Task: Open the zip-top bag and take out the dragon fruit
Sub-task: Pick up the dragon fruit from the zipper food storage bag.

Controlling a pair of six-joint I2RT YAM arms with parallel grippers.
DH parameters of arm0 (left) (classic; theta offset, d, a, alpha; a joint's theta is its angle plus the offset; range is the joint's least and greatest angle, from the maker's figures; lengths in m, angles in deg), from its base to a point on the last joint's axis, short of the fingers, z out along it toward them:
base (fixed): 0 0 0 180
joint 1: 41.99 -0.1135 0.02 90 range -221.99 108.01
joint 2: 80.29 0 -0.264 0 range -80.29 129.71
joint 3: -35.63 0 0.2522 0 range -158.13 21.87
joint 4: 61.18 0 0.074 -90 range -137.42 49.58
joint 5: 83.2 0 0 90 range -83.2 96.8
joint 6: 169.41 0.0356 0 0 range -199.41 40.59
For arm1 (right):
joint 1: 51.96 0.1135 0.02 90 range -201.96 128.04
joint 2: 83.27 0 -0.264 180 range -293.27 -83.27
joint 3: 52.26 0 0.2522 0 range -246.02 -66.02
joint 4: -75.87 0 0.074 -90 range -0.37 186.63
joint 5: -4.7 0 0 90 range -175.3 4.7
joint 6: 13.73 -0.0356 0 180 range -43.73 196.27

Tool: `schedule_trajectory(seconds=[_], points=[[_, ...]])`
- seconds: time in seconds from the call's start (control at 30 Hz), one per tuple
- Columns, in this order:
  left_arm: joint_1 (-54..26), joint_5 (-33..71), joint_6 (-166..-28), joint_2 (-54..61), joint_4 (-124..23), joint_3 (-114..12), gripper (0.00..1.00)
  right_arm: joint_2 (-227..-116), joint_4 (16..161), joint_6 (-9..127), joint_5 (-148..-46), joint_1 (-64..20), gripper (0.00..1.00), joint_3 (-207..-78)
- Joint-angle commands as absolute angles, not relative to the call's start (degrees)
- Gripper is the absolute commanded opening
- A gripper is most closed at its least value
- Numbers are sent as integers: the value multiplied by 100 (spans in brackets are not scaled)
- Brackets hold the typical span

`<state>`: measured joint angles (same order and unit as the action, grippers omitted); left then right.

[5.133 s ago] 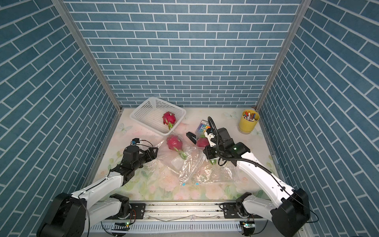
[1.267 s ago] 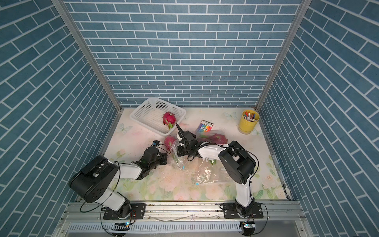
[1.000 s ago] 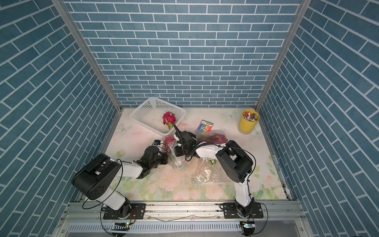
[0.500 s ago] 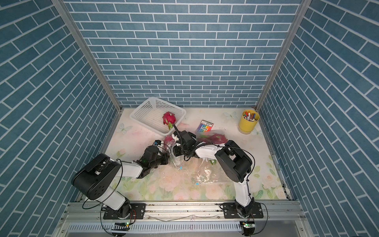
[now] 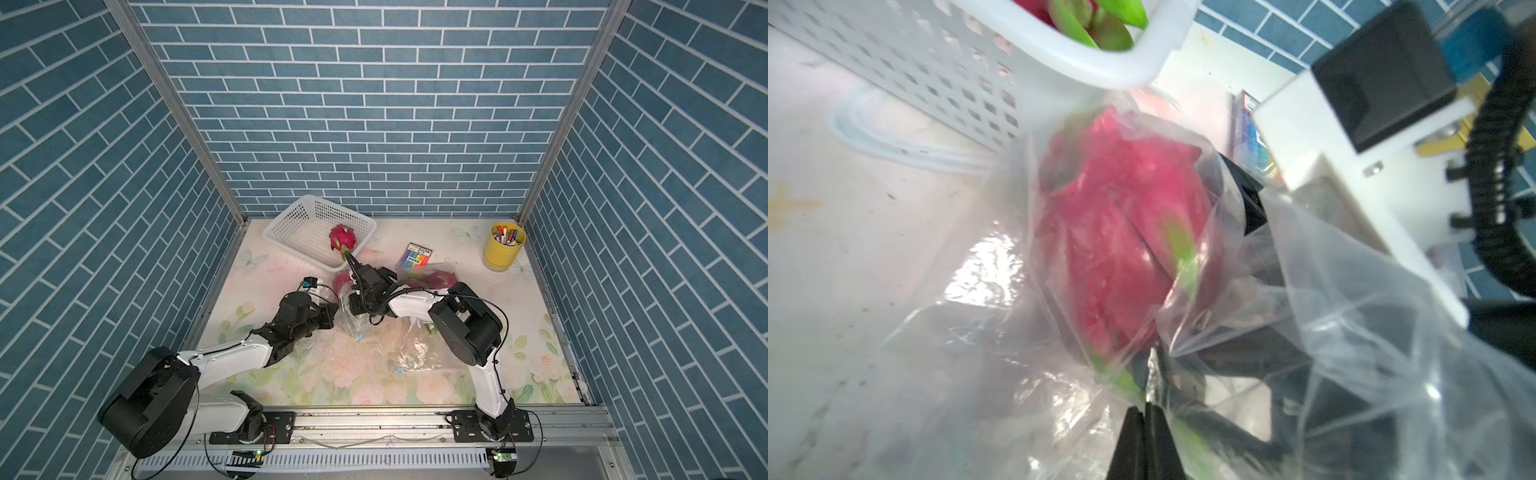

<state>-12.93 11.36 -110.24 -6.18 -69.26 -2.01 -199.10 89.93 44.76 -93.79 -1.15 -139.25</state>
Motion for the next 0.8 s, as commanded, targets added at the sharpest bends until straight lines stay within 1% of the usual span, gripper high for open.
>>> schedule_trajectory(seconds=[0.0,0.07,0.2,0.4,0.5,0.57,0.6,0.63,0.67,0.73,0.77], points=[[-1556,696,-10946,-717,-6437,-239,0,-20159,9418,4408,-9066,-120,60,-14134],[-1731,702,-11019,-787,-6433,-180,0,-20222,9507,4452,-8905,-119,60,-14193],[-1968,742,-11083,-848,-6471,-74,3,-20258,9444,4492,-9004,-120,64,-14191],[-2106,831,-11090,-530,-6674,-14,4,-20251,9552,4654,-8889,-73,67,-14213],[-2116,891,-11114,-336,-6752,-44,3,-20330,9733,4647,-8652,-69,64,-14292],[-2127,909,-11126,-301,-6769,-48,5,-20342,9838,4630,-8516,-70,60,-14321],[-2141,909,-11129,-301,-6775,-49,8,-20336,9843,4630,-8495,-76,57,-14306],[-2149,918,-11123,-327,-6779,-45,19,-20324,9849,4630,-8491,-75,53,-14309],[-2164,939,-11131,-367,-6788,-54,36,-20299,9875,4636,-8482,-79,46,-14301],[-2199,1004,-11157,-444,-6810,-34,59,-20232,9861,4671,-8499,-74,34,-14262],[-2212,1021,-11198,-493,-6807,-41,68,-20181,9843,4703,-8518,-79,30,-14226]])
